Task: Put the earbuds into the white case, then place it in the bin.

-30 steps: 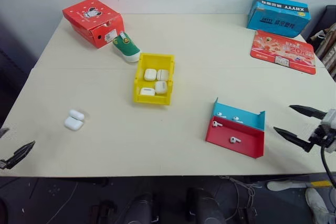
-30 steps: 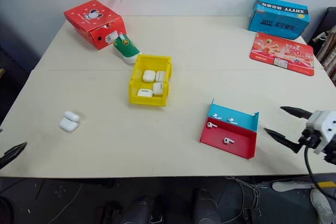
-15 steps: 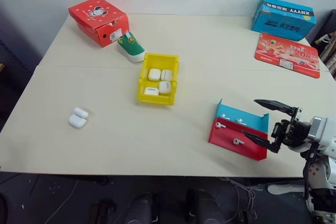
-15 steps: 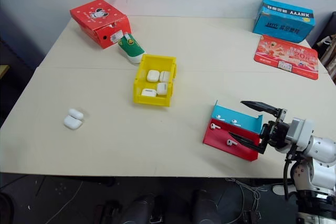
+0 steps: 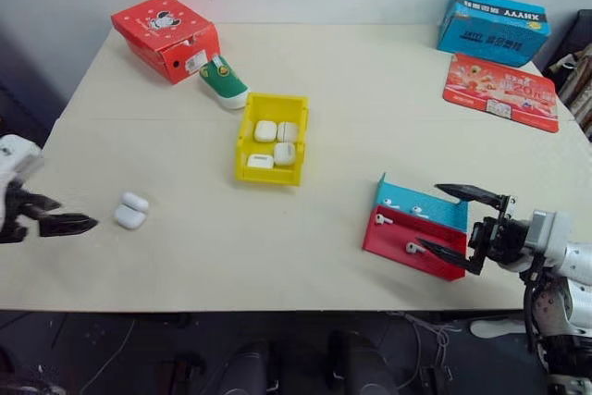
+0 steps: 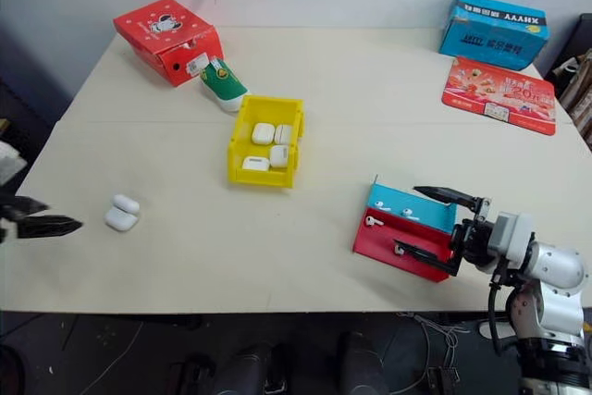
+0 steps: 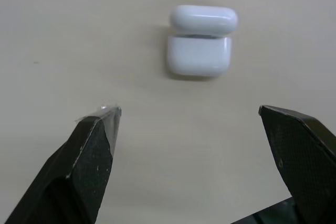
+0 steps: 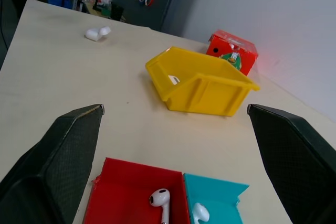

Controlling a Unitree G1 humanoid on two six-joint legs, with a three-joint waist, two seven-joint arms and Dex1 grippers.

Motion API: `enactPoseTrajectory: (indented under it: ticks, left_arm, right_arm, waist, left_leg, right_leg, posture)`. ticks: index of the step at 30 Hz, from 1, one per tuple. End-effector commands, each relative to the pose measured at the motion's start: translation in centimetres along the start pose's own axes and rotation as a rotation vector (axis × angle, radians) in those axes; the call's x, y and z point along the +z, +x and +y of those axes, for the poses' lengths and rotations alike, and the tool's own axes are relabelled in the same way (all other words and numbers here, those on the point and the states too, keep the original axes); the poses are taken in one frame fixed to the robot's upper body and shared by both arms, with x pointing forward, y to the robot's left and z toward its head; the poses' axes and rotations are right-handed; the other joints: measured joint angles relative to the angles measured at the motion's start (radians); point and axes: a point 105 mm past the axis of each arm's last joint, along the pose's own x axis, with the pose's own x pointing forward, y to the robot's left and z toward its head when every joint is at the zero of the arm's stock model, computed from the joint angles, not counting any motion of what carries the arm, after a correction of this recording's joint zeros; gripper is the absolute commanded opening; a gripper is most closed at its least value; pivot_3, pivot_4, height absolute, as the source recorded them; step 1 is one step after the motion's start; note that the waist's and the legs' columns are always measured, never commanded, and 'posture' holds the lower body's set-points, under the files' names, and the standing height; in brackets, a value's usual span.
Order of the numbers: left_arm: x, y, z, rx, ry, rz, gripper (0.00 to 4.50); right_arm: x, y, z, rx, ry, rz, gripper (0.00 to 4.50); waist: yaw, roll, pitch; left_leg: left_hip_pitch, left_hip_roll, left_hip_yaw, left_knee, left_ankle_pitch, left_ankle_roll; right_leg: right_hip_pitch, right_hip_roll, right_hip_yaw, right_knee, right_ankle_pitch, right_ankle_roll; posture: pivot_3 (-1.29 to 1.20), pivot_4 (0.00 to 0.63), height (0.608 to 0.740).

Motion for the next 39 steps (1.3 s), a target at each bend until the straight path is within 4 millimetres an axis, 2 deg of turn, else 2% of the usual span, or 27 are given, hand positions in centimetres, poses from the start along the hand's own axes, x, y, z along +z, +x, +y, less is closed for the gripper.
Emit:
enactPoseTrajectory:
  ticks: [1,7,15,21,29,39]
  left_arm:
    - [0.7,1.7,-0.1,0.031,-0.002,0.051,4.46]
    - [1.6,4.1,-0.6,0.052,0.073,0.115,4.46]
    - [0.4,6.0,-0.2,0.104,0.095,0.199,4.46]
    - [1.1,7.0,-0.7,0.081,0.091,0.168,4.46]
    - [1.1,7.7,-0.1,0.116,0.076,0.172,4.46]
    - [1.3,8.6,-0.5,0.111,0.033,0.167,4.46]
  right_arm:
    - [0.7,0.3,0.5,0.041,-0.015,0.005,4.5]
    - [1.2,0.5,0.1,0.013,-0.033,0.016,4.5]
    - [1.5,0.2,-0.4,-0.029,-0.037,0.02,4.5]
    - [1.3,0.0,-0.3,-0.03,-0.025,0.019,4.5]
    - [1.3,0.0,-0.2,-0.032,-0.012,0.018,4.5]
    - [1.8,0.5,0.0,-0.039,-0.009,0.012,4.5]
  waist:
    - [-0.002,-0.001,0.0]
    - [-0.002,-0.001,0.001]
    - [0.001,-0.002,0.001]
    - [0.009,-0.004,0.002]
    - [0.022,-0.004,0.002]
    - [0.025,-0.004,0.001]
  left_leg:
    - [0.0,0.001,0.0,0.001,0.0,0.0]
    - [0.001,0.004,0.003,0.003,0.002,-0.001]
    - [0.0,0.005,0.005,0.005,0.003,-0.002]
    - [0.0,0.005,0.006,0.007,0.004,-0.001]
    - [0.0,0.006,0.008,0.011,0.004,-0.001]
    - [-0.001,0.006,0.008,0.016,0.003,-0.001]
  right_leg:
    - [0.0,0.002,0.001,0.001,0.0,0.001]
    - [-0.001,0.005,0.006,0.002,-0.001,0.001]
    - [-0.005,0.004,0.009,0.006,-0.001,0.0]
    - [-0.006,0.003,0.011,0.009,-0.001,0.0]
    - [-0.008,-0.001,0.013,0.012,-0.001,0.0]
    - [-0.008,-0.004,0.013,0.015,-0.002,-0.001]
  posture:
    - [0.0,0.15,0.74]
    - [0.0,0.15,0.74]
    - [0.0,0.15,0.74]
    - [0.0,0.15,0.74]
    - [0.0,0.15,0.74]
    - [0.0,0.15,0.74]
